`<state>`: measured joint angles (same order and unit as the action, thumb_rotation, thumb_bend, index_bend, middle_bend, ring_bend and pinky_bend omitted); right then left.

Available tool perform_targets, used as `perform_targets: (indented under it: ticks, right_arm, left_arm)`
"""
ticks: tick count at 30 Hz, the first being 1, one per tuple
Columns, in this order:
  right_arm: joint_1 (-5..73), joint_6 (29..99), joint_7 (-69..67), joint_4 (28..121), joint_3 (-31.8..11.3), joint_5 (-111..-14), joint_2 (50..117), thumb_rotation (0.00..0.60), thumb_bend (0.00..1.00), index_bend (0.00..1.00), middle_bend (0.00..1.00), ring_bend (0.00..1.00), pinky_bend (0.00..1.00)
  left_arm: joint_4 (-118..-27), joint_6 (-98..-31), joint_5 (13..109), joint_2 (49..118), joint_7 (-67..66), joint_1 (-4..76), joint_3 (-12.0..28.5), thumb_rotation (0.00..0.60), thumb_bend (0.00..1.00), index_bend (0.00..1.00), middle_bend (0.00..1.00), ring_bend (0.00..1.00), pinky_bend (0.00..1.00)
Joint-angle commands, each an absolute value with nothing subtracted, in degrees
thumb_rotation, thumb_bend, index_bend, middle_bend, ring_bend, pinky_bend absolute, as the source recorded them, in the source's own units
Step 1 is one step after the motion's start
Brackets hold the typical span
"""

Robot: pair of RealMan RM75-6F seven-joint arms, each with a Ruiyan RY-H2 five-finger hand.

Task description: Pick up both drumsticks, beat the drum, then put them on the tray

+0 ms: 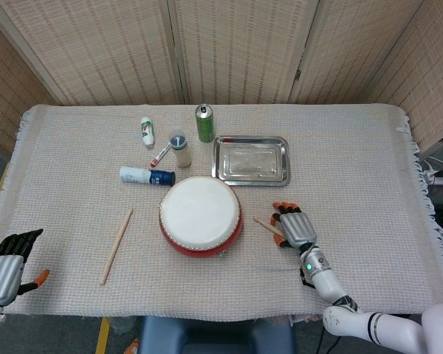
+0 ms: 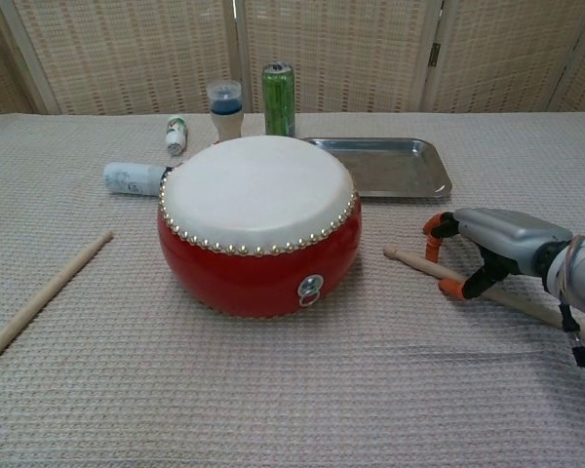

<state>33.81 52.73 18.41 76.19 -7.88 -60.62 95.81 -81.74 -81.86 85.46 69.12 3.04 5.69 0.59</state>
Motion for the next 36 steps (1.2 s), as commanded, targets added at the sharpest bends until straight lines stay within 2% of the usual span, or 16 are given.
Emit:
perform_targets:
  ticks: [1,5,6,11,18,23,29,36]
  right_arm:
    - [33.5,53.3,17.4,76.7,-7.8,-61.5,95.8,0.6,0.41,0.53,0.11,0.0,0.12]
    - [32.8,54.7,14.4,78.1,-8.3,-63.2,95.1,0.6,0.47,0.58,0.14,0.0,0.12]
    - [31.7,56.8,10.7,80.5,-9.4,-64.6,93.6,0.6,0.48,0.6,0.16,0.01,0.12]
    - [29.5,58.0,-2.5,85.4,-11.9,-67.9,87.9,0.6,0.48,0.63,0.19,0.03,0.12]
    - [26.7,55.4,-34.2,88.6,-15.8,-73.1,80.3,0.6,0.48,0.63,0.26,0.11,0.15]
    - [25.9,53.2,-59.2,83.7,-16.0,-78.3,79.0,0.6,0.48,0.67,0.34,0.23,0.26]
    - [26.8,52.9,-82.1,74.8,-13.4,-84.9,80.5,0.6,0.48,0.67,0.39,0.33,0.34]
    - [29.1,55.8,-100.4,61.4,-7.9,-91.7,85.8,0.6,0.45,0.57,0.4,0.36,0.37]
  left_arm:
    - [-81.7,-81.9,85.5,69.1,3.1,5.7,0.6,0.6,0.28,0.11,0.13,0.12,0.11]
    - [-81.6,-82.0,85.5,69.1,3.3,5.6,0.6,0.6,0.28,0.11,0.13,0.12,0.11]
    - [-81.6,-82.1,85.5,69.0,3.5,5.5,0.5,0.6,0.28,0.11,0.13,0.12,0.11]
    - [-81.6,-82.3,85.6,68.7,3.8,5.3,0.5,0.6,0.28,0.11,0.13,0.12,0.11]
    - [-83.2,-82.9,86.5,68.1,2.7,5.4,0.4,0.6,0.29,0.11,0.13,0.12,0.11]
    - [-84.5,-83.3,86.8,67.7,1.7,5.3,0.3,0.6,0.28,0.11,0.13,0.12,0.11]
    - [-85.5,-83.0,86.7,67.3,0.9,5.3,0.2,0.6,0.29,0.11,0.13,0.12,0.11]
    - [-86.3,-82.5,86.7,67.0,0.0,5.6,0.1,0.6,0.28,0.11,0.13,0.12,0.11]
